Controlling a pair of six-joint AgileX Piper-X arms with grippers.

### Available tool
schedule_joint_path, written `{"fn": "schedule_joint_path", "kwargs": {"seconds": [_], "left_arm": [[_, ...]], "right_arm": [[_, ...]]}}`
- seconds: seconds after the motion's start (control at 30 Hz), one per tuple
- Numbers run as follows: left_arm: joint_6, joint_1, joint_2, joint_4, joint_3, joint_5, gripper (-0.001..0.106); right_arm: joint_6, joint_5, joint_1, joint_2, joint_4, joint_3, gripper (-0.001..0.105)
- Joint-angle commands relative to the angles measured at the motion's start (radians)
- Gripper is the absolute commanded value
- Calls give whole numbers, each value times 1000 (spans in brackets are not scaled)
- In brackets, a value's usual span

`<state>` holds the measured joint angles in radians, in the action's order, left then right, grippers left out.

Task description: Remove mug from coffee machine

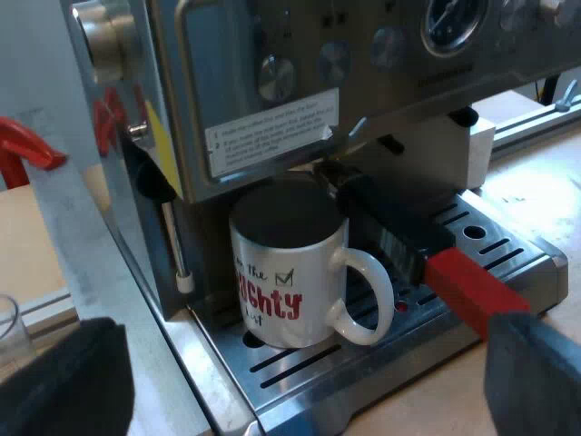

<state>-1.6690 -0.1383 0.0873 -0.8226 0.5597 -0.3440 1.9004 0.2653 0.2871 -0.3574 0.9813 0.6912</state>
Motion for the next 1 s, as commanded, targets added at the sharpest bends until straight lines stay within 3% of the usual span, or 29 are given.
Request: {"fn": "schedule_joint_path", "kwargs": {"seconds": [0.03, 0.17, 0.53, 0.77, 1.0], "left_arm": [[39, -5, 56, 79, -5, -39, 80], [39, -5, 58, 133, -43, -101, 80], [39, -5, 60, 252, -187, -133, 80], [39, -5, 61, 259, -273, -133, 80], [39, -5, 62, 284, -290, -135, 80]], "right_arm": [[26, 9, 63, -18, -48, 9, 46], [56, -9, 180, -38, -125, 9, 46], [49, -145, 411, -85, -194, -12, 46], [-20, -226, 512, -93, -316, -98, 46], [-20, -265, 557, -93, -427, -183, 46]]}}
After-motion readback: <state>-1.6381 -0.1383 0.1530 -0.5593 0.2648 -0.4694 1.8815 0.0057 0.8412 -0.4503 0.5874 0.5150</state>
